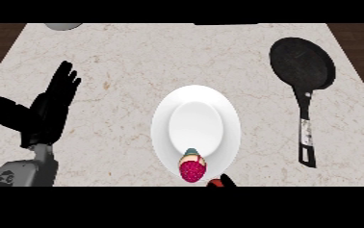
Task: Pick the cupcake from the plate and place it in the pan
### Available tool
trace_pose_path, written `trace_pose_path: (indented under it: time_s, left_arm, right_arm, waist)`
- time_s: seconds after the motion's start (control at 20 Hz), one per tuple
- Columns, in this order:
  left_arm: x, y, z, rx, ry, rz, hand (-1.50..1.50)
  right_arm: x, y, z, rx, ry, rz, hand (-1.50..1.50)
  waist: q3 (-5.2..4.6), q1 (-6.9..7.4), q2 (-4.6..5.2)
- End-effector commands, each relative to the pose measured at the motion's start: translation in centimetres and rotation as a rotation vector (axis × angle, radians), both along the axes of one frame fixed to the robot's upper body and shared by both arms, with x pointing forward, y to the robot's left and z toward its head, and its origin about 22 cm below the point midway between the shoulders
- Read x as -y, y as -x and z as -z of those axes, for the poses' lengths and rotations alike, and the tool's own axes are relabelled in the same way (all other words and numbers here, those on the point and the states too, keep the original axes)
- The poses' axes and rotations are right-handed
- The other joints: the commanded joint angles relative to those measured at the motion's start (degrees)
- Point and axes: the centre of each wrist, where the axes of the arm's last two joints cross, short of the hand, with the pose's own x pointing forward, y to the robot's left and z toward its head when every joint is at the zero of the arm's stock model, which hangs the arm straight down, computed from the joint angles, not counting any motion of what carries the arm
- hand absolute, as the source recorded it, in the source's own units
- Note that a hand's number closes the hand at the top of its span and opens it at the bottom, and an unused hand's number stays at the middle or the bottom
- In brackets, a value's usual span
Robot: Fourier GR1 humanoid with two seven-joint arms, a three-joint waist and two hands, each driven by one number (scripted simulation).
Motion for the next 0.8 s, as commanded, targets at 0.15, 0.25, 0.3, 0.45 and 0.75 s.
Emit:
trace_pose_path:
  time_s: [0.15, 0.25, 0.3, 0.45, 0.75]
  left_arm:
    - [1.2, -0.7, -0.5, -0.001, 0.008, 0.024, 0.0]
    - [-0.3, -1.4, -0.8, -0.003, 0.014, 0.025, 0.0]
    - [-0.6, -1.9, -1.5, 0.009, 0.002, 0.02, 0.0]
    - [-0.7, -1.4, -1.3, 0.006, -0.002, 0.006, 0.0]
    - [-0.1, -0.7, -0.4, 0.013, -0.005, 0.006, 0.0]
  right_arm:
    - [-5.1, 3.3, 1.6, 0.022, 0.183, 0.175, -1.5]
    - [-6.4, 2.0, 2.0, 0.062, 0.206, 0.184, -1.5]
    - [-5.9, 3.2, 3.9, 0.087, 0.224, 0.155, -1.5]
    - [-6.2, 4.4, 3.3, 0.203, 0.258, 0.204, -1.5]
    - [-7.2, 5.6, 4.1, 0.272, 0.235, 0.225, -1.5]
  waist:
    - [0.13, 0.58, 0.33]
    - [0.15, 1.22, 0.59]
    - [0.2, 0.9, 0.51]
    - [0.18, 0.8, 0.31]
    - [0.22, 1.08, 0.29]
